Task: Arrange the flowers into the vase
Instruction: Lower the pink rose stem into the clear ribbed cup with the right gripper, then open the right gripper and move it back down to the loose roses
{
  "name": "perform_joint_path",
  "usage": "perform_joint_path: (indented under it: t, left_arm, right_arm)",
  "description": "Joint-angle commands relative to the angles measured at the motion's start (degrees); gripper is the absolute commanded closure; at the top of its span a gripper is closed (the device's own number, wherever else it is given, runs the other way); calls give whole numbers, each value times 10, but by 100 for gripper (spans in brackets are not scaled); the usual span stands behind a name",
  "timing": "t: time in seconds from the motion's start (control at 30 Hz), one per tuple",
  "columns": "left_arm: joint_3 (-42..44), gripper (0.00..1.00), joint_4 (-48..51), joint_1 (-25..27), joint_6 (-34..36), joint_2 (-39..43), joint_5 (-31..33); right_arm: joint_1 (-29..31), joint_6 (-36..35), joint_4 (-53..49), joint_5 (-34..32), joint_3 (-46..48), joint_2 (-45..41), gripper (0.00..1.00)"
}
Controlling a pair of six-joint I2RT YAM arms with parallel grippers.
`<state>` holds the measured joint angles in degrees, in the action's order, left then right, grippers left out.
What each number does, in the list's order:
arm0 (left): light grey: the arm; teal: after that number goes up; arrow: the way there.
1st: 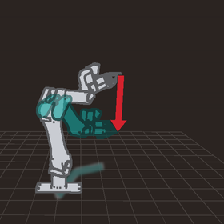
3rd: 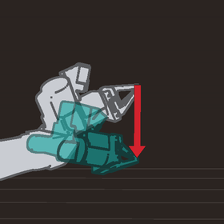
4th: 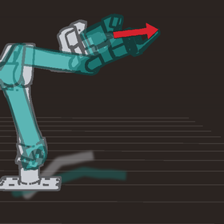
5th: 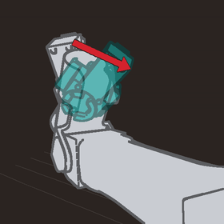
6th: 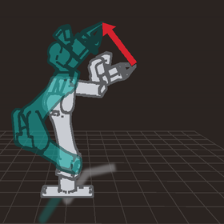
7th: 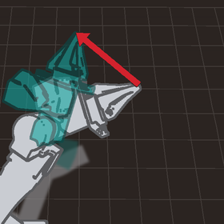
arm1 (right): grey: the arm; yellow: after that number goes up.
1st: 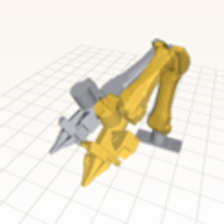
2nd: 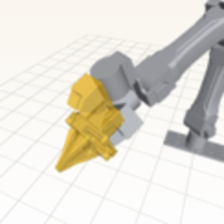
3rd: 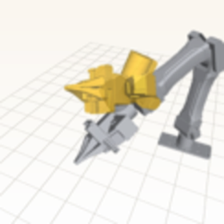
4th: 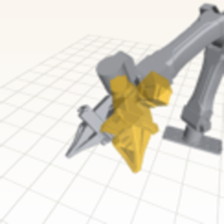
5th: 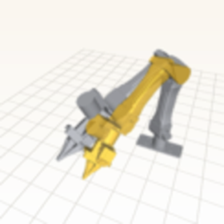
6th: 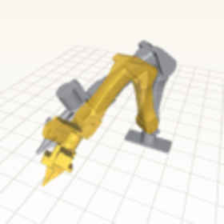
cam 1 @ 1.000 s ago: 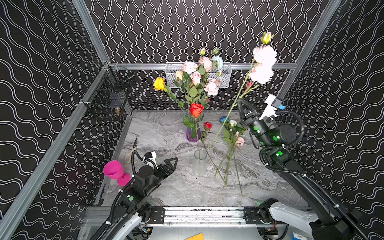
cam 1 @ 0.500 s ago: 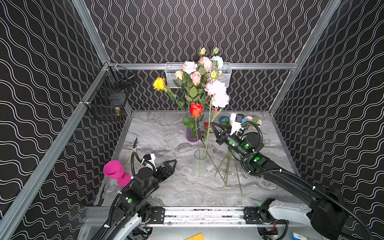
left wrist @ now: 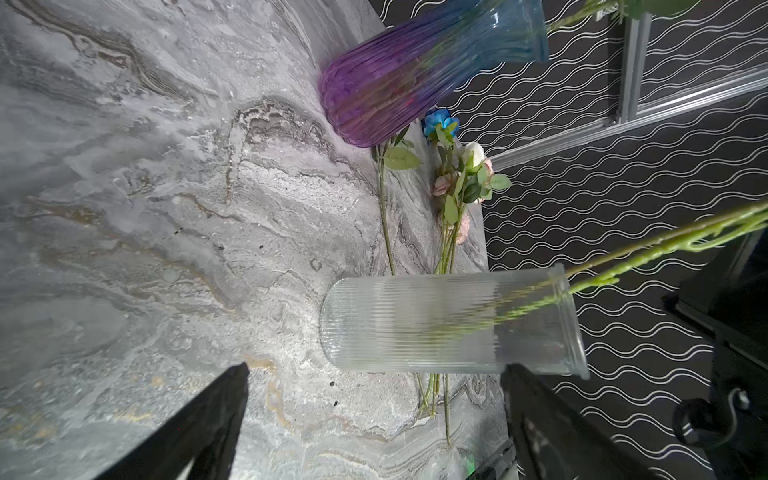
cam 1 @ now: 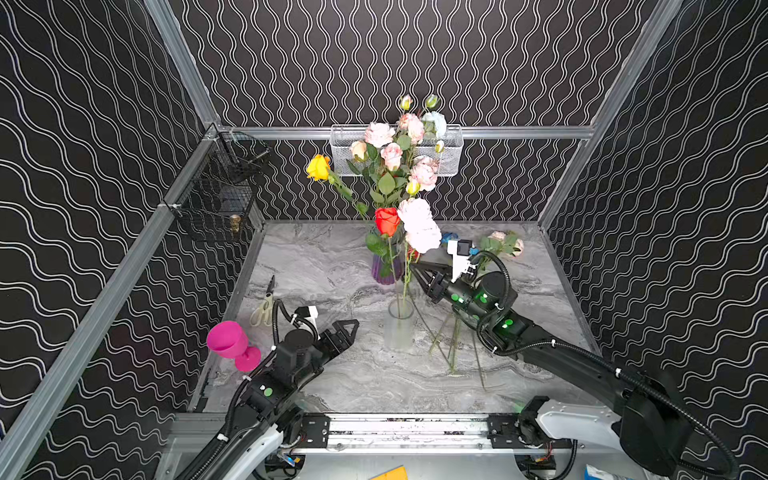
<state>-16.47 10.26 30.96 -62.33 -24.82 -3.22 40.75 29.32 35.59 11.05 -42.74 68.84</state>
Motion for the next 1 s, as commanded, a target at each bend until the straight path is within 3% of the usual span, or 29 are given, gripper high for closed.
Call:
perform_joint_path:
  t: [0.0, 0.4, 0.57, 0.7, 0.8, 0.97]
  left_arm:
    - [4, 2, -41, -1, 5, -6, -7]
    - [19, 2, -82, -1, 4, -27, -12]
    - [23, 2, -64, 0, 4, -18, -6]
    - [54, 2, -62, -1, -35, 8, -10]
    - [69, 2, -54, -1, -40, 15, -13]
    - [52, 2, -37, -1, -14, -8, -22]
  right_arm:
    - [1, -10, -29, 5, -2, -15, 60]
    - [1, -50, -159, -48, -7, -103, 52]
    - [-26, -42, -292, -187, -5, -142, 63]
    - [-111, 17, -336, -185, 42, -158, 77]
    - [-174, 27, -352, -167, 64, -128, 81]
    - [-210, -28, -461, -176, -28, 54, 78]
